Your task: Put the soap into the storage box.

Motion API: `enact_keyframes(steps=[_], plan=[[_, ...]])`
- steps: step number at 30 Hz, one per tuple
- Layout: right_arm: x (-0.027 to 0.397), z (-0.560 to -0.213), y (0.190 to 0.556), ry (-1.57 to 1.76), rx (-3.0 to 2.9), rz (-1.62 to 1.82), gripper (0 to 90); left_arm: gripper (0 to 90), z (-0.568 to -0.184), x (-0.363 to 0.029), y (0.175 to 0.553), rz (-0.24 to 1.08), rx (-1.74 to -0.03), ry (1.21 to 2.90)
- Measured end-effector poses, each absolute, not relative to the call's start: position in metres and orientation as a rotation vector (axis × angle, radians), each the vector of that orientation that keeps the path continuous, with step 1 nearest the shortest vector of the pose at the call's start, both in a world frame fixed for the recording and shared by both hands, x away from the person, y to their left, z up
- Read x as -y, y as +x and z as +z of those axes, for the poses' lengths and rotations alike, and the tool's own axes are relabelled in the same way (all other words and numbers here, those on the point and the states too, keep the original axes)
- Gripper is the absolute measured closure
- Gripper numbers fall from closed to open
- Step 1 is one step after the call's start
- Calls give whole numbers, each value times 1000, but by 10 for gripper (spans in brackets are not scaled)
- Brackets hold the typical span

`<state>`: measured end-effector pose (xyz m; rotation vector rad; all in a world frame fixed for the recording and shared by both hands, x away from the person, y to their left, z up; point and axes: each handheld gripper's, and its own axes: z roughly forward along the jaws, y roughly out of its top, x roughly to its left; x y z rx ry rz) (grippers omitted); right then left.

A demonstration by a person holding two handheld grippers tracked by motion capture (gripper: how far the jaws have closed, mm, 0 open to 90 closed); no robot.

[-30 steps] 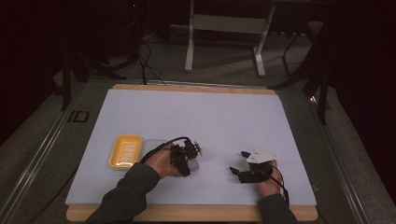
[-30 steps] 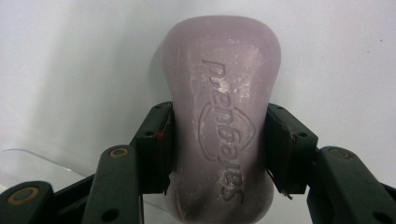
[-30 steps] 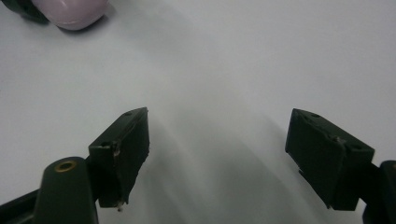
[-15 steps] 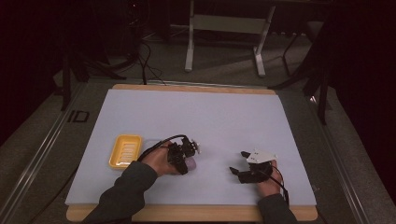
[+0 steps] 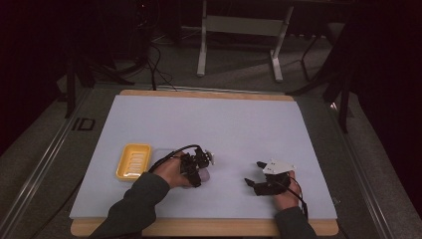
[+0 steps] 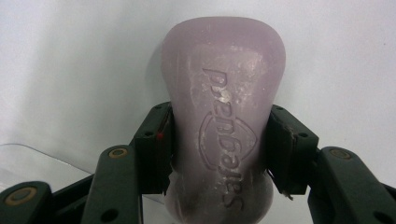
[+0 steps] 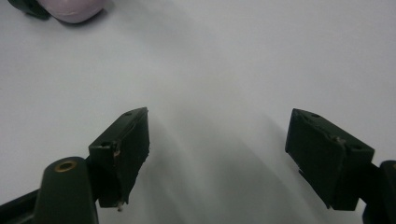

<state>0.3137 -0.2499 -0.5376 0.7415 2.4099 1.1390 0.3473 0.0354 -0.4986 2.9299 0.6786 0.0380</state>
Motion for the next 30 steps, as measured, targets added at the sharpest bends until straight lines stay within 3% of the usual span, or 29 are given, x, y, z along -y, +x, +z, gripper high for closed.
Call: enact_keyframes(steps=[30], plan=[[250, -538, 314, 740, -2411, 1137, 212, 498, -482, -51, 348, 75, -690, 2898]])
